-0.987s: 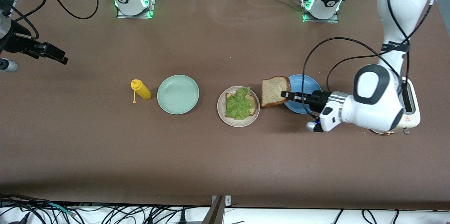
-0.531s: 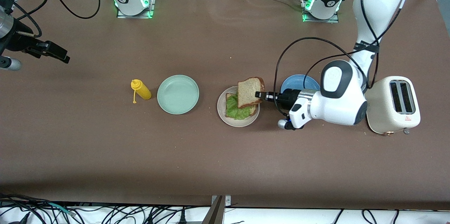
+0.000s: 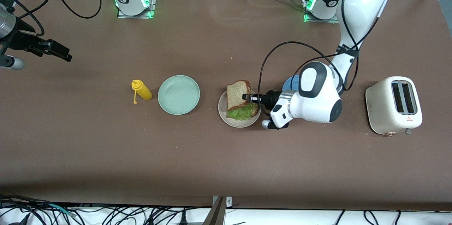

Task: Make sandwich in beige plate with both arms
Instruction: 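Retract the right gripper while the left gripper carries toast to plate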

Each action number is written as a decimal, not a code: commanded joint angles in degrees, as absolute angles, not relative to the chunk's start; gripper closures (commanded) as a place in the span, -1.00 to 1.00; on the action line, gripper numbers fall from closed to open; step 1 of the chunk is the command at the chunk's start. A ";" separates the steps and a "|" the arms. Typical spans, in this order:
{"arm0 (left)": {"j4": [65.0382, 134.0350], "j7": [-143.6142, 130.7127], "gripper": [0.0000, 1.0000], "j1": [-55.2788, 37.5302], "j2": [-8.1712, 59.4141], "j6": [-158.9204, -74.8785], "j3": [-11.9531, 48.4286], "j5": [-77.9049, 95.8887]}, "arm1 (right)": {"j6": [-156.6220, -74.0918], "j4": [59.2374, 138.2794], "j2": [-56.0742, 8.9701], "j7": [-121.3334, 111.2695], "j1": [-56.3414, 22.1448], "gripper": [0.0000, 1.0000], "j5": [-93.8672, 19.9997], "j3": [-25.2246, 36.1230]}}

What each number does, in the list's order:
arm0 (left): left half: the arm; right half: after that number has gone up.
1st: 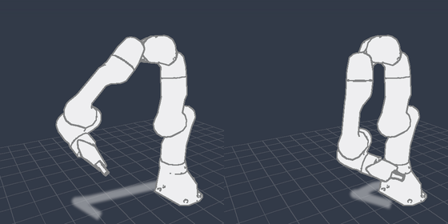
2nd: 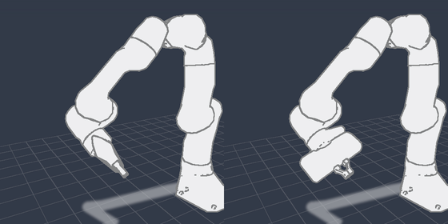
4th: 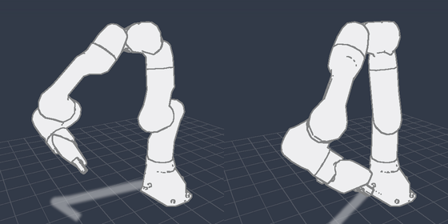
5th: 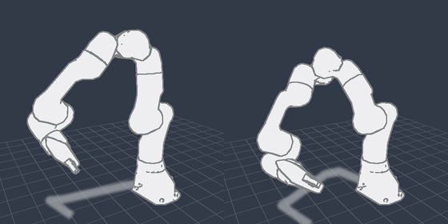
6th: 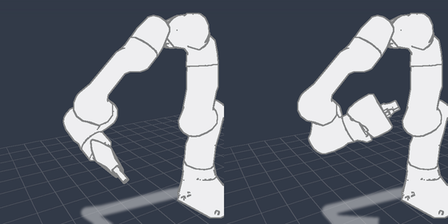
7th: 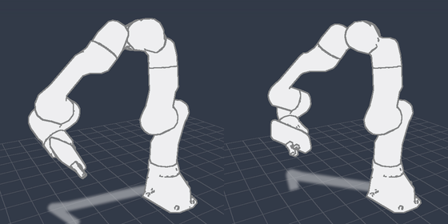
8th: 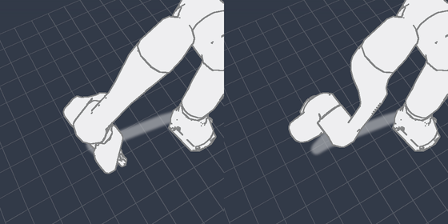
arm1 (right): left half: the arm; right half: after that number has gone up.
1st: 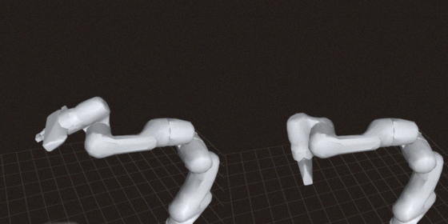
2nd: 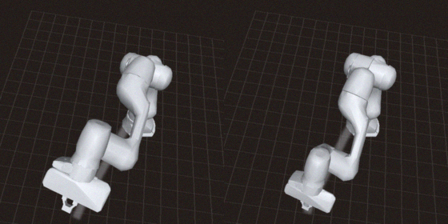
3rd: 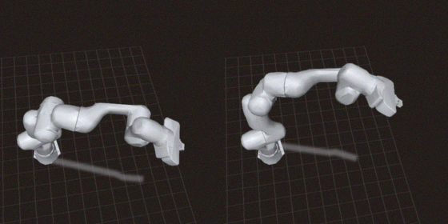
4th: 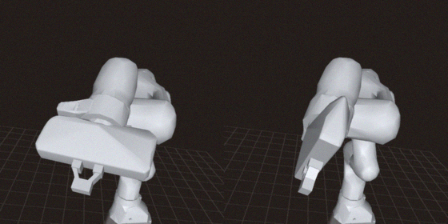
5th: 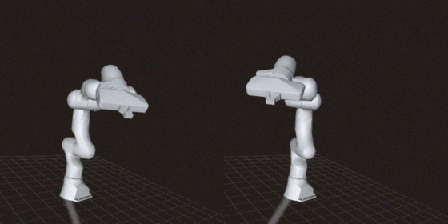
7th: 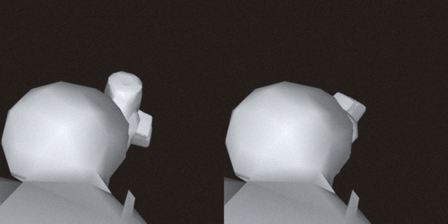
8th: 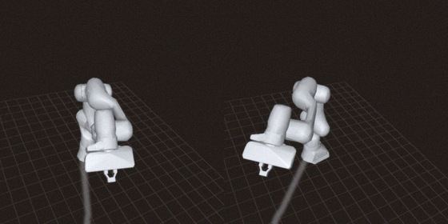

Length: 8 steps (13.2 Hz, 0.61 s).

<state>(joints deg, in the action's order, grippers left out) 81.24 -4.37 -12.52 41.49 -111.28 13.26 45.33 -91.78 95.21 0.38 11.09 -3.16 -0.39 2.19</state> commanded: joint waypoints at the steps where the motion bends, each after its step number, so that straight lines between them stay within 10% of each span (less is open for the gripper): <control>1: 81.91 -4.75 1.00 -13.10 41.66 -111.97 12.66 47.72 | -92.29 96.15 1.58 11.16 -2.37 -1.00 -0.53 1.23; 8: 83.23 -4.57 1.00 -13.54 43.77 -114.96 12.66 47.11 | -92.02 95.63 1.14 10.72 -2.55 -1.00 -0.35 1.41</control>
